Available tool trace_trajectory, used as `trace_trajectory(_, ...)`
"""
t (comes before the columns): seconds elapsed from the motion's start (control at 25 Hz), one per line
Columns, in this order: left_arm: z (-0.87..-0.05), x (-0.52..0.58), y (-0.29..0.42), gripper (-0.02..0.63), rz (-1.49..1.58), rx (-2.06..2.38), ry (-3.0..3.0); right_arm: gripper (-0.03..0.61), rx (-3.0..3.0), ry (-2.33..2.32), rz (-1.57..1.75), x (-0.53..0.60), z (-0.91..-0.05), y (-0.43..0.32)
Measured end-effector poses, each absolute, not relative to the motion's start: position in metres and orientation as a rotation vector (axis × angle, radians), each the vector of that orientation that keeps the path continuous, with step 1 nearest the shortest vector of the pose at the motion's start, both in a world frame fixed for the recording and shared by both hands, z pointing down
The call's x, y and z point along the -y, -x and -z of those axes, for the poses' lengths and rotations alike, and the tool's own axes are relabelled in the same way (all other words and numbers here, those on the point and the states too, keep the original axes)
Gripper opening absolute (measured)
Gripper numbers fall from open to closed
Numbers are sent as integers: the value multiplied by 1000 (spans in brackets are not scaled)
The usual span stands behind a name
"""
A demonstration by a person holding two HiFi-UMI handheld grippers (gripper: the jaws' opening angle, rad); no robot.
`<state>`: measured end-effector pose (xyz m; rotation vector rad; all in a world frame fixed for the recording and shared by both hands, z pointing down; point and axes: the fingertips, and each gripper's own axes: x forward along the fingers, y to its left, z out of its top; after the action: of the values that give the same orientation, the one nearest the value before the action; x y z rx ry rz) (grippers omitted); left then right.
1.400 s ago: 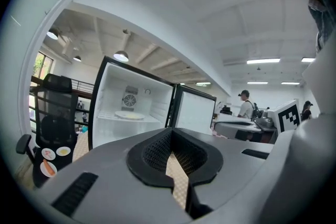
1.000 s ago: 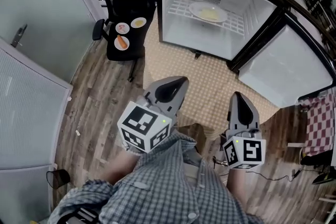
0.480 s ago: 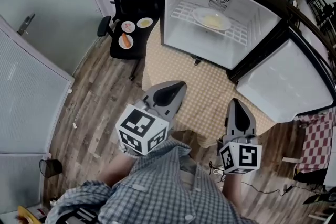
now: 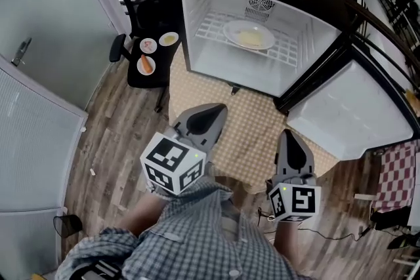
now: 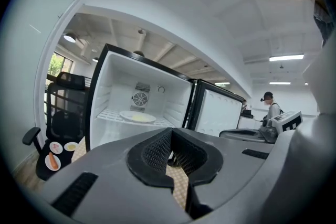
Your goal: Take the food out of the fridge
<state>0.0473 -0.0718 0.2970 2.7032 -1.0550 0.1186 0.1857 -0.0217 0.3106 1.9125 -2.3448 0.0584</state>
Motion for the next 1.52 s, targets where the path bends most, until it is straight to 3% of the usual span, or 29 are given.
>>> trace_trajectory(0.96, -309, 214, -33, 6, -170, 1122, -2650, 11, 2241, -1914, 7, 163, -310, -188)
trace_trajectory(1.12, -308, 228, -43, 6, -351, 1208, -2821, 11, 2166, -1820, 135, 185, -316, -176)
trace_trajectory(1.52, -338, 254, -59, 6, -233, 1033, -2650, 11, 1879, -1463, 529, 235, -332, -141)
